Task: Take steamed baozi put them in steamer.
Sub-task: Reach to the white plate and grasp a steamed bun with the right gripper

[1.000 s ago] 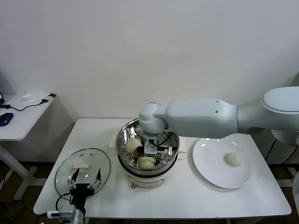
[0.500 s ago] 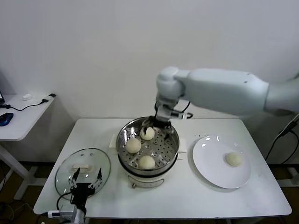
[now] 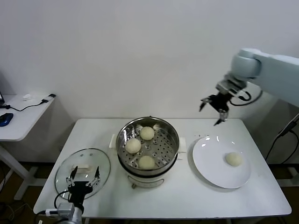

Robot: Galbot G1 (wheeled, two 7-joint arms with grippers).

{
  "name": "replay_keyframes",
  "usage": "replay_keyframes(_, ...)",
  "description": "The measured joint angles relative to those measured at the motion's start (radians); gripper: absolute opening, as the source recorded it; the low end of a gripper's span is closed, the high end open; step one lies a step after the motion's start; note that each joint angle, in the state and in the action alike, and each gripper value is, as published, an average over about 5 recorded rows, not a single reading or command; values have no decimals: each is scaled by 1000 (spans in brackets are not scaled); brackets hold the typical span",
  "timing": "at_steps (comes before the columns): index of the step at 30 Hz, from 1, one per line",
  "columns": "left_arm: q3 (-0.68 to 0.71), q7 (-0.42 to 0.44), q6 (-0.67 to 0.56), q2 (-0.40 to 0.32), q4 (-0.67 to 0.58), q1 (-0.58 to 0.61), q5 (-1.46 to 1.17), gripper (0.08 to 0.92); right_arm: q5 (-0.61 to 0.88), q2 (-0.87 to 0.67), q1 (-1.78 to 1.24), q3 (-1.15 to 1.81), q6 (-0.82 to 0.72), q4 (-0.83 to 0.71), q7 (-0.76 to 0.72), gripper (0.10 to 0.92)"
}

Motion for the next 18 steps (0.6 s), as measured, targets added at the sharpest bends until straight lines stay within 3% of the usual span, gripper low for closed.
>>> replay_keyframes(9, 1, 0, -1, -6, 11, -1, 6, 823, -80, -161, -232, 97, -103, -47, 57, 823)
replay_keyframes(18, 0, -2, -6, -8, 12, 7, 9, 823, -164, -188, -477, 272, -197, -117, 123, 823)
